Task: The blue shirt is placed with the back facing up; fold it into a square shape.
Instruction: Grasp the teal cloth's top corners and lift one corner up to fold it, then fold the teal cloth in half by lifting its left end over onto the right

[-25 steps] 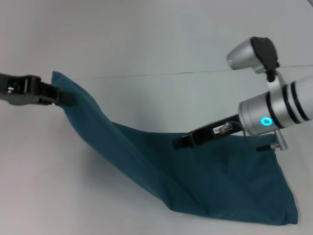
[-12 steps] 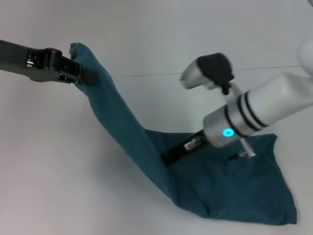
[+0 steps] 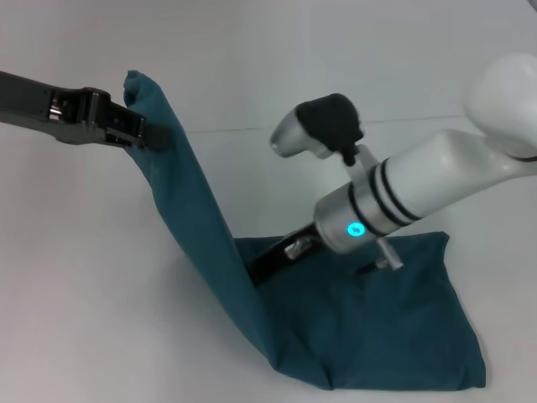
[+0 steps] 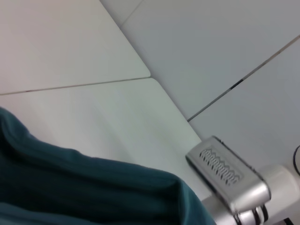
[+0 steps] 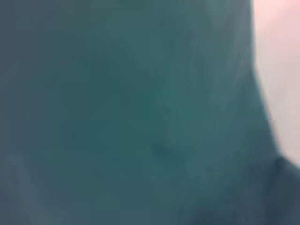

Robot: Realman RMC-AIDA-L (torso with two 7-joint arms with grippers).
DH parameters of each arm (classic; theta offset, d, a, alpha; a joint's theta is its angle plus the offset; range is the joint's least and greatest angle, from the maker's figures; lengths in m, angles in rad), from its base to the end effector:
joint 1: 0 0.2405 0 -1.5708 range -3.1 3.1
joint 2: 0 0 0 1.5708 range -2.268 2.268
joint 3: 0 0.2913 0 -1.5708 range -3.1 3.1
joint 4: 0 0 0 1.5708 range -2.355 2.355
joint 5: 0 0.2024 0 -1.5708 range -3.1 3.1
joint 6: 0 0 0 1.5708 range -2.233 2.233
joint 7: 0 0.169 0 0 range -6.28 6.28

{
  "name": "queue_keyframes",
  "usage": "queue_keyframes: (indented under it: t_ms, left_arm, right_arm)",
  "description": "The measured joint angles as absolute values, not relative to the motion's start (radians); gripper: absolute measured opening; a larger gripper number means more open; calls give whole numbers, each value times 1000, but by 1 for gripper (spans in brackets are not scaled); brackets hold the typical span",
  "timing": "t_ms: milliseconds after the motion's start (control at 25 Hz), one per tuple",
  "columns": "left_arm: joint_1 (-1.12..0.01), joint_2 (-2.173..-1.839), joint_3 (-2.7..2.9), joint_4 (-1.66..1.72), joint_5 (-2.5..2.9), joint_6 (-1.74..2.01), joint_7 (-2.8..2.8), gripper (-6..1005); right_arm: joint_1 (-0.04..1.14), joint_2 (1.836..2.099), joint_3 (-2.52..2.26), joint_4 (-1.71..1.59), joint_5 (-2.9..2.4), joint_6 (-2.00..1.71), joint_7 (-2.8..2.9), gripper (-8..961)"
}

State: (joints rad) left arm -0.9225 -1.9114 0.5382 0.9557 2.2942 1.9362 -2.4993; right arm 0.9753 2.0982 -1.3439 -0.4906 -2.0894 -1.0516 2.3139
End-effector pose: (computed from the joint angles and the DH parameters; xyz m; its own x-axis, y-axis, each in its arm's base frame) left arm -0.1547 0.4197 0.0752 0.5355 0.8076 0.2470 0.8130 -0.5721 0.1083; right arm 0.1688 0.4232 -0.1440 0.7008 -0.7108 -0.0605 -0.7099 -0.6863 -0.1582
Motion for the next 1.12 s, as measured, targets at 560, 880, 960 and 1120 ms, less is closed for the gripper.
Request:
queue_keyframes:
  t_ms: [560,880,960,1120]
  left_arm:
    - [-1003,-1981,616,953,2293,1917,-2500,113]
    - [-1069,-2106,708,958,2293,1876,-2510,114]
    - [-1079,-2140,757,956,2293,1845,-2511,114]
    - [-1101,-2169,935,920,2274,1737,-2550,113]
  right_arm:
    - [560,1897,-800,-785,-2091,-1345,2271,-1]
    - [447,1836,-553,-817,-2110,-1402,2236,0]
    - [445,1835,-543,-817,-2114,-1403,2232,0]
    - [444,1833,-535,-817,-2116,-1403,2220,-1]
